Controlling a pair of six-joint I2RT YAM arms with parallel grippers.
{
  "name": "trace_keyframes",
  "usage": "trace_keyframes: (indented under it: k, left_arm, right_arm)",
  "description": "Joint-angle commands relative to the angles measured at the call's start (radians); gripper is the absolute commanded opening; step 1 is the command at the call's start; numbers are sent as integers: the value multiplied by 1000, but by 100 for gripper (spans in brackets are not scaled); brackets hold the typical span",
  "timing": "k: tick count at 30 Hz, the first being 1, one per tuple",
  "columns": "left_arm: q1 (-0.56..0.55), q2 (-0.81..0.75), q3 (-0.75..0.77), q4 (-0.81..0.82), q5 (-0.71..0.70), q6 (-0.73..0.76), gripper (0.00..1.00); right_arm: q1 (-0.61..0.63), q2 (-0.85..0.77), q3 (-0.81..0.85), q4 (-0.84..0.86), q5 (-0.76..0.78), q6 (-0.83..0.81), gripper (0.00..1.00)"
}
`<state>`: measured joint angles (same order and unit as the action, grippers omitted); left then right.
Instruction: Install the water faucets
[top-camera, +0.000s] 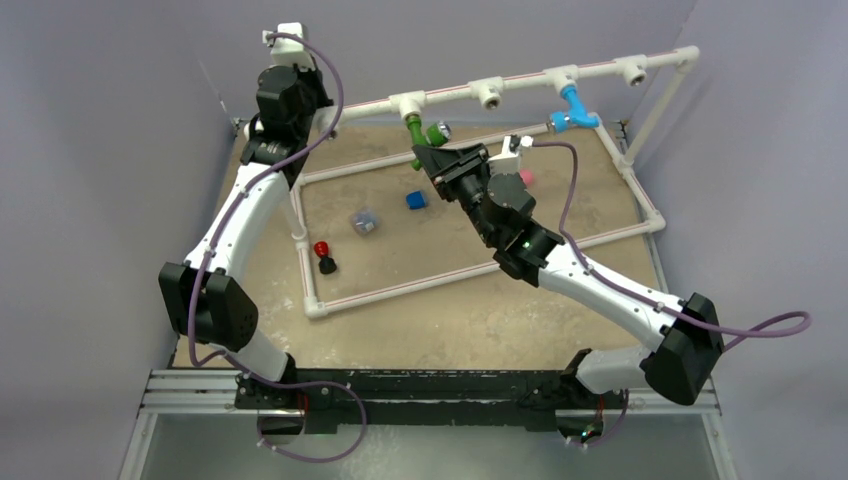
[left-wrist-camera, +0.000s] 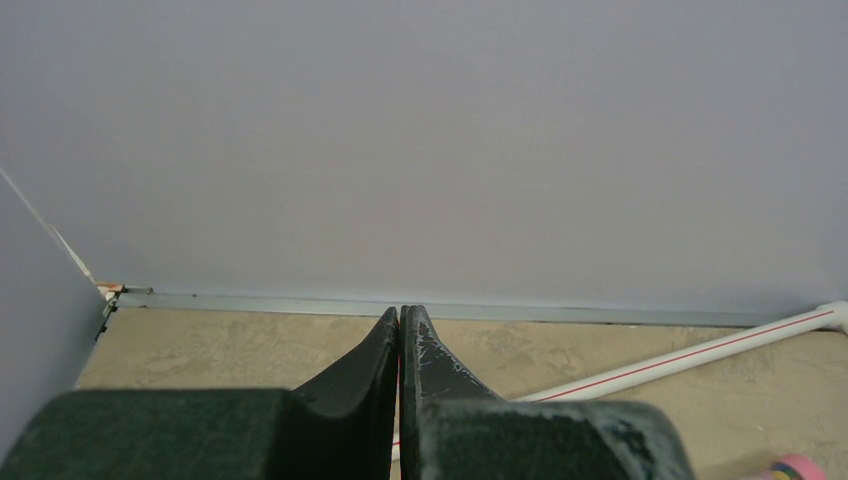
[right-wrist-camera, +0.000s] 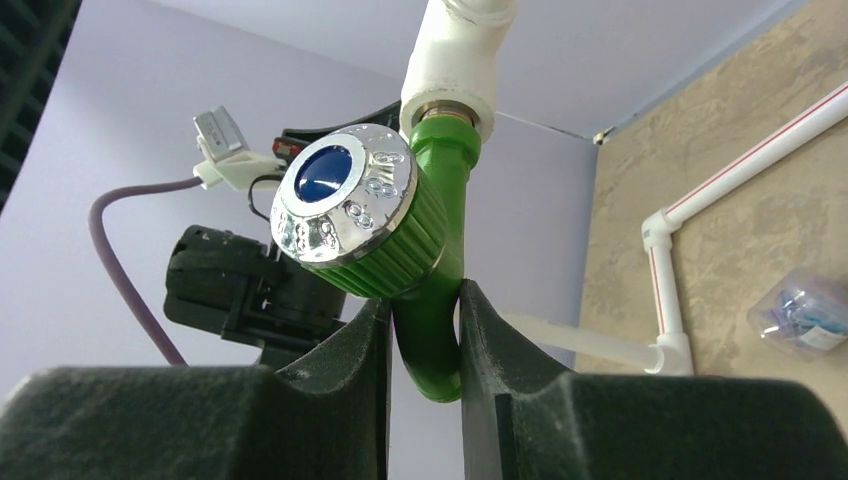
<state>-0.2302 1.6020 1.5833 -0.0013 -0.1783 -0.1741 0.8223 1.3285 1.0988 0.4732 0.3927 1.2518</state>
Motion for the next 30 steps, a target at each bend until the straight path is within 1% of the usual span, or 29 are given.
trace_keyframes:
  k: [1, 4, 7, 8, 11, 14, 17, 20, 22, 24, 26, 28, 30]
  left_arm:
    - [-49, 65, -65, -252, 105, -22, 0]
    - [-49, 66, -65, -254, 107, -24, 0]
    - [-49, 65, -65, -256, 108, -24, 0]
    - [-49, 65, -66, -258, 108, -24, 0]
    - [-49, 63, -66, -257, 108, -24, 0]
    - [-49, 64, -66, -258, 107, -24, 0]
    - [-49, 64, -65, -258, 107, -24, 0]
    - [-49, 68, -65, -259, 106, -24, 0]
    - [-49, 68, -66, -258, 108, -22, 0]
    - [-49, 71, -65, -257, 108, -22, 0]
    - [-49, 73, -63, -258, 108, -21, 0]
    - [-49, 77, -60, -258, 108, -21, 0]
    - [-49, 78, -59, -258, 109, -21, 0]
  right_arm:
    - [-17, 37, 43, 167, 0, 189, 0]
    - [-17, 37, 53, 168, 0, 182, 0]
    - [-17, 42, 92, 142, 56, 99, 0]
    - [-18, 43, 100, 136, 57, 69, 2]
    - [-17, 47, 118, 107, 57, -1, 23]
    - [-17, 48, 126, 101, 77, -70, 36]
    - [-17, 53, 129, 101, 82, -105, 42]
    - [-17, 58, 136, 99, 92, -129, 44]
    - [-17, 58, 135, 101, 93, -132, 44]
    - [-17, 57, 131, 107, 94, -134, 41]
    - [-17, 57, 128, 116, 100, -133, 33]
    - [-17, 56, 117, 118, 96, -107, 19]
    - [-17, 55, 97, 135, 89, -68, 7]
